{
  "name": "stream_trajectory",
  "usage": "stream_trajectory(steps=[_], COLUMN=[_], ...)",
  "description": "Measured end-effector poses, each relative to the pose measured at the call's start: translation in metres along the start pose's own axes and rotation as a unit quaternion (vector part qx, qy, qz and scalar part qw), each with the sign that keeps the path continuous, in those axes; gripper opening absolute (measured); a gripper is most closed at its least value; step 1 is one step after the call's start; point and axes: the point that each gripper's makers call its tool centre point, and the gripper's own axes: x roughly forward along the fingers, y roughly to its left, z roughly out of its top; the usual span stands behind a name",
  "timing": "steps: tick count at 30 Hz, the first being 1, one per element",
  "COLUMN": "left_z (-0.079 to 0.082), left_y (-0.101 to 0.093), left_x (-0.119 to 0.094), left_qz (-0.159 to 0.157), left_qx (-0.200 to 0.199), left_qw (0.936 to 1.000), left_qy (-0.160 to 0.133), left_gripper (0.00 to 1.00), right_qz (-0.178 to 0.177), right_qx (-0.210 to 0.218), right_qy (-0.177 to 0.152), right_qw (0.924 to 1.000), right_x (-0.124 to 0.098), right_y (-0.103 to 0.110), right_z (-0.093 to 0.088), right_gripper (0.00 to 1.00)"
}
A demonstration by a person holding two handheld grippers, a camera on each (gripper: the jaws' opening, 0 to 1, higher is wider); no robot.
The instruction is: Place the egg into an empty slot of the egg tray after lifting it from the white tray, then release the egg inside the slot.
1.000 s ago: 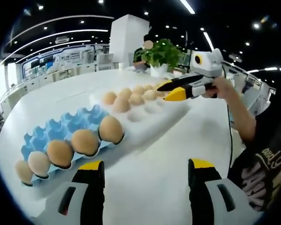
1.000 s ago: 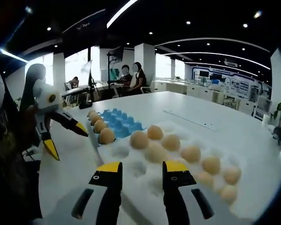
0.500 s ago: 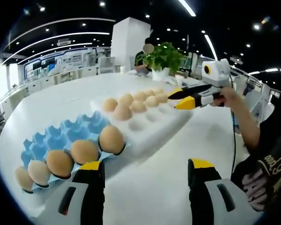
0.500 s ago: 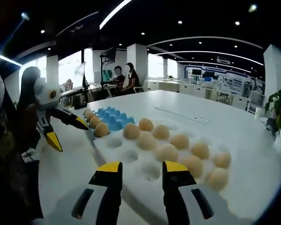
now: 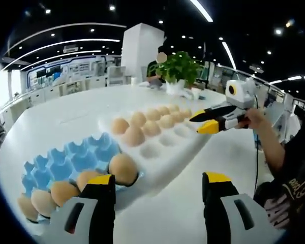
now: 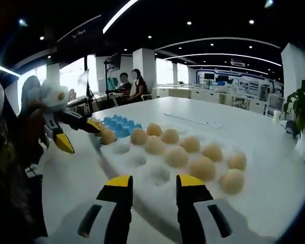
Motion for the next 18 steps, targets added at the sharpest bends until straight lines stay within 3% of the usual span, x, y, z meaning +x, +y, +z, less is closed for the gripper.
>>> stream_trajectory(steps=[18], left_z=[0.036], left_y=[0.006], left_x=[0.041], left_qz=[-0.022], left_qx=[0.004], left_qw=[0.9996], left_qy=[-0.014], left_gripper=[0.71], right_qz=[-0.006], right_qx=[0.02], right_qy=[-0.012], right_qw=[0.9997], right_x=[-0.01], right_y=[0.004], right_z=[-0.005], right_gripper=[0.35])
